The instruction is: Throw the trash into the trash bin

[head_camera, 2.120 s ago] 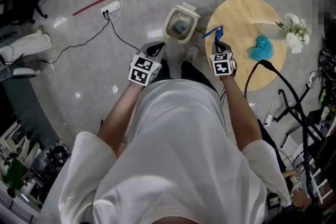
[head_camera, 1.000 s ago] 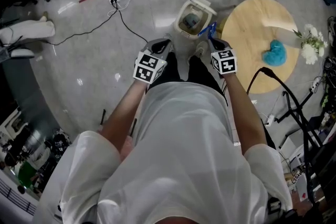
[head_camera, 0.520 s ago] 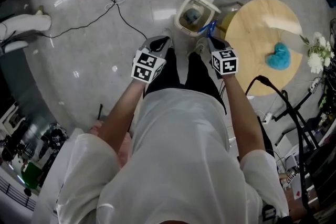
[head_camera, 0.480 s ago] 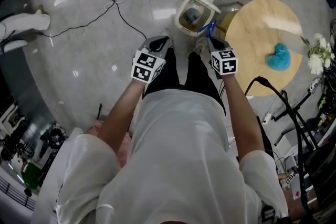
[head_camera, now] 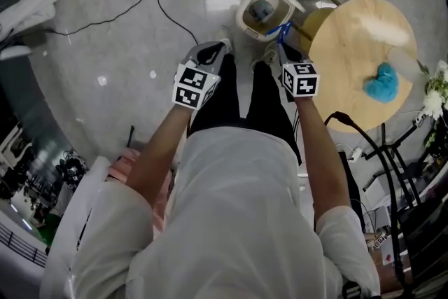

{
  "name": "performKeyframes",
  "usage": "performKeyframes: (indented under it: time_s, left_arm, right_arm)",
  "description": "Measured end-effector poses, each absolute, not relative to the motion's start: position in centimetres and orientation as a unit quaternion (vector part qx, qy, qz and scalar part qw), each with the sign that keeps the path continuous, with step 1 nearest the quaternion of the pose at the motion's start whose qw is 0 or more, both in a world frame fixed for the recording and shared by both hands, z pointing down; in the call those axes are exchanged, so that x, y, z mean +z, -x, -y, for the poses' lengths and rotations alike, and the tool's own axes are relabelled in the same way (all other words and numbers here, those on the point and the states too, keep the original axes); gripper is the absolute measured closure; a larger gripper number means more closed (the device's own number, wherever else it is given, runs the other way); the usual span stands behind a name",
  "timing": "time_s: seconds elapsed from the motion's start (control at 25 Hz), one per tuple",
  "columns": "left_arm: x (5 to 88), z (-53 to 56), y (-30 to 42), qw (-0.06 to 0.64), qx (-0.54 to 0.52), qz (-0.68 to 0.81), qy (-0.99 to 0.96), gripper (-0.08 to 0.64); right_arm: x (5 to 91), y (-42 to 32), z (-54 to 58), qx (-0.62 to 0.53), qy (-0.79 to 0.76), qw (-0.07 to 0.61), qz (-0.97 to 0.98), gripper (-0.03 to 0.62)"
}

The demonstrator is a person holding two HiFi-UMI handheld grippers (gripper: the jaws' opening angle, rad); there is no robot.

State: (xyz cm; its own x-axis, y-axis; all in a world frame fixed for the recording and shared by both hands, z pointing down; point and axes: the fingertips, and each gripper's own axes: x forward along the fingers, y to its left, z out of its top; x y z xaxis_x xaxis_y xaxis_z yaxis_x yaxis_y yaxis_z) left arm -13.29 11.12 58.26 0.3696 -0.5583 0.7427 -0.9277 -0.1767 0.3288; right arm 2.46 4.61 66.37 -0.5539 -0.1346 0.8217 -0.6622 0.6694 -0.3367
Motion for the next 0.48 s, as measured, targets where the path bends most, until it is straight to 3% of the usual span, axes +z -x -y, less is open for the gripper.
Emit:
performKeyframes:
  time_s: [0.48]
  left_arm:
    - [62.9,-10.5,13.4,0.401,0.234,0.518,-0.718,0.555]
  right_arm:
    - [72.4,-1.2,-4.6,0.347,-0.249,0.396,0.813,0.588]
